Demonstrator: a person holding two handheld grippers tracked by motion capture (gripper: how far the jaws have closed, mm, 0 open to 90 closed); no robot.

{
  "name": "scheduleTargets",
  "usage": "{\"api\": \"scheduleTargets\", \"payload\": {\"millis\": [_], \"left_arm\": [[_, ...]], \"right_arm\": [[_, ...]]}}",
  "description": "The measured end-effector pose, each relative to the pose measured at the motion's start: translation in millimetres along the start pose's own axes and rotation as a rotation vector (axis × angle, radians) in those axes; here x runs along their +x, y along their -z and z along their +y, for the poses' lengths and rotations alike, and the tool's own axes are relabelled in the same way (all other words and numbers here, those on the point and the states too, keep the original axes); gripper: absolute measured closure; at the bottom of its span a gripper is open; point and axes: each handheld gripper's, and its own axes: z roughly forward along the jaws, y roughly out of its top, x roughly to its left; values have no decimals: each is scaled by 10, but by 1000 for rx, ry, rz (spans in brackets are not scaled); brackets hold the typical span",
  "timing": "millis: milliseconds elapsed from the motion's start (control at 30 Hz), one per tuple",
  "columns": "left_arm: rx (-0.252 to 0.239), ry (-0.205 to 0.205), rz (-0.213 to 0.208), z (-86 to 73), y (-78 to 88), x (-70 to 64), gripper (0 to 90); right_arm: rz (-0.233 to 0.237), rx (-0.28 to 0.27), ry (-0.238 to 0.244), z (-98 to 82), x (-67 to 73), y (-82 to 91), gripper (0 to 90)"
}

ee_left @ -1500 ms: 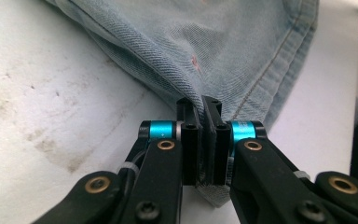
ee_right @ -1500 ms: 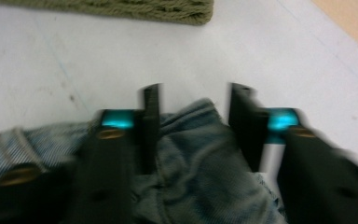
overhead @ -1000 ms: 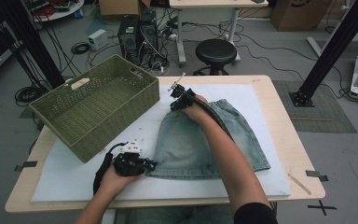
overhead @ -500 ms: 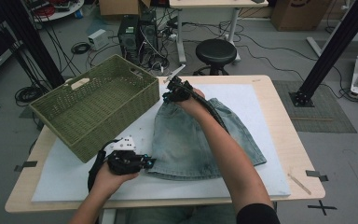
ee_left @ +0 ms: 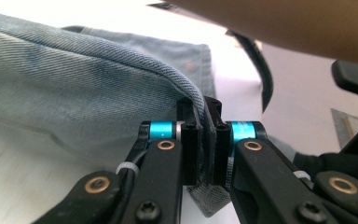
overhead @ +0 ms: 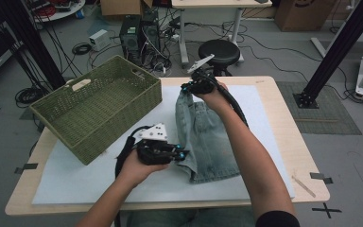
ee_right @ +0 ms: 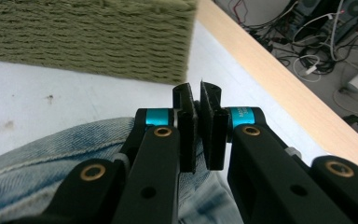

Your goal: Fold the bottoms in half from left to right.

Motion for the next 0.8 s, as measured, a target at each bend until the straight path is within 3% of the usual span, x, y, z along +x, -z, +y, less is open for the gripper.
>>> {"api": "scheduleTargets", "payload": {"millis": [400,600,800], "left_arm": [[-5,-37,-100,434,-798,7,865],[-8,-29,-131,511,-1162,36,865],[23,-21,-151,508,-1475,52,864]], "right_arm": [[-35,-30,-45,-325,-326,390,869],[-56,-28,-73,-512,-463,504,868],[-73,-21,-100,-665,-568,587,868]]}}
